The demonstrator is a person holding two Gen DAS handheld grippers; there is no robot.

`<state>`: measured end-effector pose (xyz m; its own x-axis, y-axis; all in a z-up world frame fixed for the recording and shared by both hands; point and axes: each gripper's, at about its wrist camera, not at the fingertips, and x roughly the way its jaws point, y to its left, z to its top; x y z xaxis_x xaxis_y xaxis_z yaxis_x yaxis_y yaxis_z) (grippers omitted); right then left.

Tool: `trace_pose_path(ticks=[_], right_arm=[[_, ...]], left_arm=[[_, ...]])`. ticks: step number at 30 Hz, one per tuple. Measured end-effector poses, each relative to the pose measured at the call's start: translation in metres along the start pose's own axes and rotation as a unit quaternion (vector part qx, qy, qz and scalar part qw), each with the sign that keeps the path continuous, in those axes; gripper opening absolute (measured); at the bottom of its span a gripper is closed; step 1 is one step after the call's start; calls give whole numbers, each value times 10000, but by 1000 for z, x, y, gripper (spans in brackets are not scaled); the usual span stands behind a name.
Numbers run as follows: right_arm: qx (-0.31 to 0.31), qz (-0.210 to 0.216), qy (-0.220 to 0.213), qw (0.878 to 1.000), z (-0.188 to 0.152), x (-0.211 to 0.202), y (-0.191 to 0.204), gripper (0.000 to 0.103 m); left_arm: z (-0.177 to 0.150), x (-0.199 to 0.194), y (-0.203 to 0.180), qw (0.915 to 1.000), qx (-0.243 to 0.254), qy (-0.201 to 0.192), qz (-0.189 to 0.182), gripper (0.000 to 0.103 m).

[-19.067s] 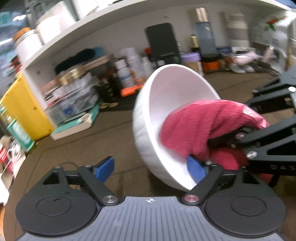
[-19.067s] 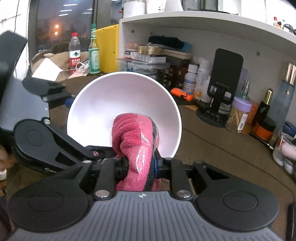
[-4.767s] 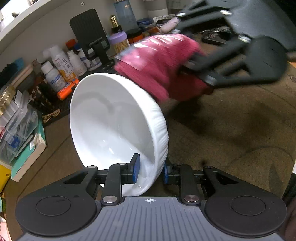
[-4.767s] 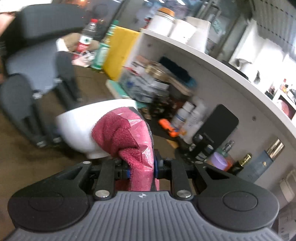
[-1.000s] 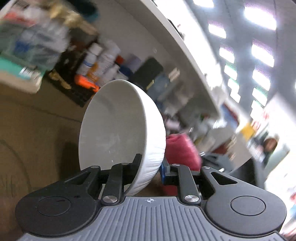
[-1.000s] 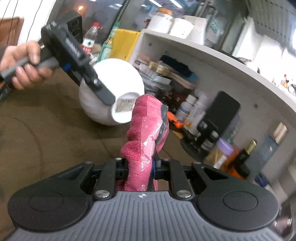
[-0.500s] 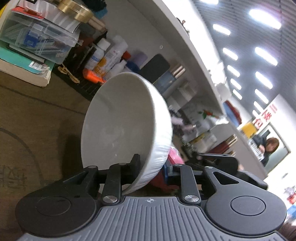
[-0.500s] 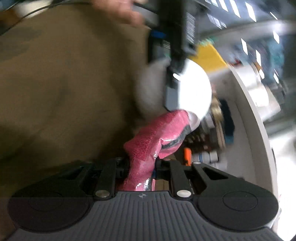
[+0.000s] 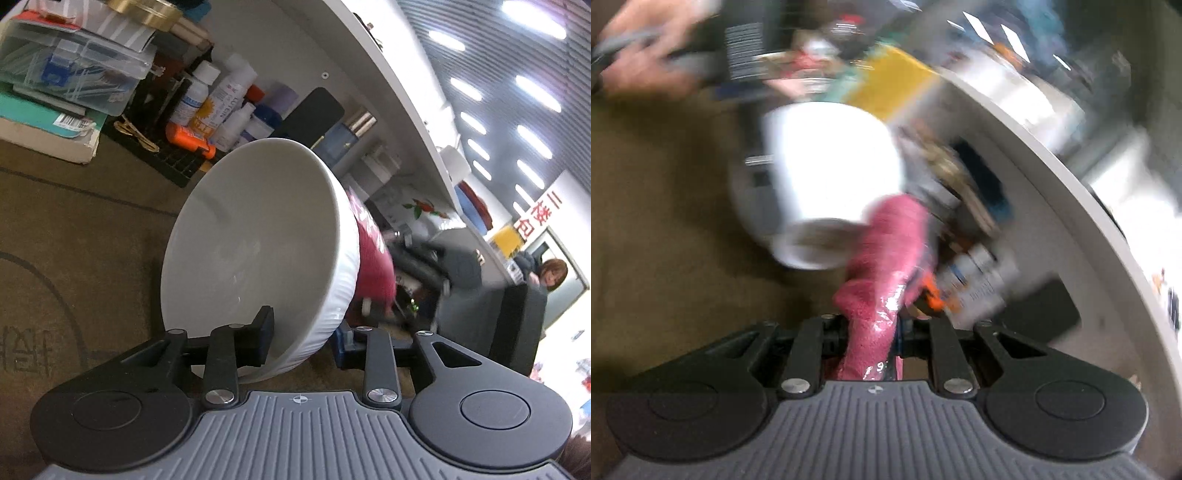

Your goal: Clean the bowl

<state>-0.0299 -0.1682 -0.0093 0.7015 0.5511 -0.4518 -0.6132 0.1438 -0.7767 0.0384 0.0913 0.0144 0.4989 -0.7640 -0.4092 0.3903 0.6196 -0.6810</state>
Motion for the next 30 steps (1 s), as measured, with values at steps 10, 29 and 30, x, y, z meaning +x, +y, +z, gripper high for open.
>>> trace_pose_path(ticks=[10,29,30], right_arm=[[826,-121,-24,9965,-28,-28,5,18],[3486,-663,-204,9347,-61,-16,-45,19],[3535,-671,-239,9327,-62,-18,-46,19]], left_arm=[[19,11,-29,9948,576,91,836,34],[-50,104,-123,6204,6737,2888,2789,70],[-50,105,-123,6245,6630,2972,2865,59]])
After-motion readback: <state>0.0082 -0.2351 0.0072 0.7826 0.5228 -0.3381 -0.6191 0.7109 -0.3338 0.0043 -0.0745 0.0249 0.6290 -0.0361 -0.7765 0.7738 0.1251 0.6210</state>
